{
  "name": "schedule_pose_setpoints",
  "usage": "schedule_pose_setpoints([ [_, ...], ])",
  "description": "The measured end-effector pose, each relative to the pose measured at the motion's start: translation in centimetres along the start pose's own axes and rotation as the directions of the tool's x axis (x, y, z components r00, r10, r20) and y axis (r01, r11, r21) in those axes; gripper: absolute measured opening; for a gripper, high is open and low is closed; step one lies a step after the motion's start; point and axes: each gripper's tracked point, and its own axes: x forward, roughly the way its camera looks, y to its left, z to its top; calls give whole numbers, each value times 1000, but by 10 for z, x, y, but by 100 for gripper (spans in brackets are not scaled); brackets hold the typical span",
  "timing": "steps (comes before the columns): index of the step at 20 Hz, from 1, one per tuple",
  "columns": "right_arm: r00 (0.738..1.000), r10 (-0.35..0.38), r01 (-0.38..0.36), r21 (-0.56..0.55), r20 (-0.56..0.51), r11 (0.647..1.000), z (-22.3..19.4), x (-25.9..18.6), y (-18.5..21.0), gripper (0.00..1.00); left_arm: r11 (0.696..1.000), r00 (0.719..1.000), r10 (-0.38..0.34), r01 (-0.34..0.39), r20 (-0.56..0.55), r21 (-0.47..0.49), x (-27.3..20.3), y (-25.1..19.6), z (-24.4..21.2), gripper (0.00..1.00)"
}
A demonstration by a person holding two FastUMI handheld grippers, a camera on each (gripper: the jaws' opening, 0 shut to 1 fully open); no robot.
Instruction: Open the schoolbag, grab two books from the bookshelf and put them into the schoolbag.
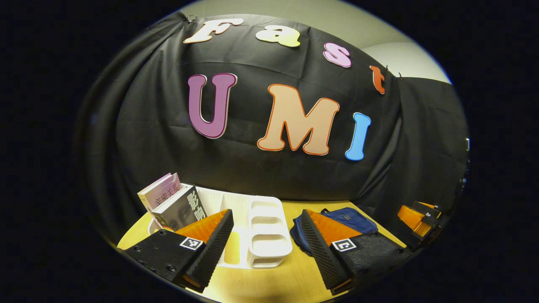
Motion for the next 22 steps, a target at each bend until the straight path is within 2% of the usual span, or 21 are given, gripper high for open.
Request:
schedule_pose_setpoints([
  [3,1000,9,-9,-13,-1,1000,-2,3,-4,96,1000,1000,12,-12,-2,8,-1,-4,1,92],
  [4,1000,11,-12,-21,-5,1000,-5,4,-7,96,1000,1000,17,-17,-1,8,-2,-5,1,95],
  [7,1000,15,-17,-55,-24,998,-15,7,-9,96,1000,1000,23,-23,-8,16,-5,-7,-1,95],
  [11,999,1,-10,-175,-51,985,-40,17,-9,96,999,999,43,-43,-4,16,-8,-4,-1,95],
  [15,994,33,-65,-335,-99,940,-76,31,7,96,996,996,90,-90,-9,0,-10,11,-3,95],
  [22,980,59,-150,-501,-192,853,-139,52,23,98,981,981,192,-191,-16,19,-18,45,-4,95],
])
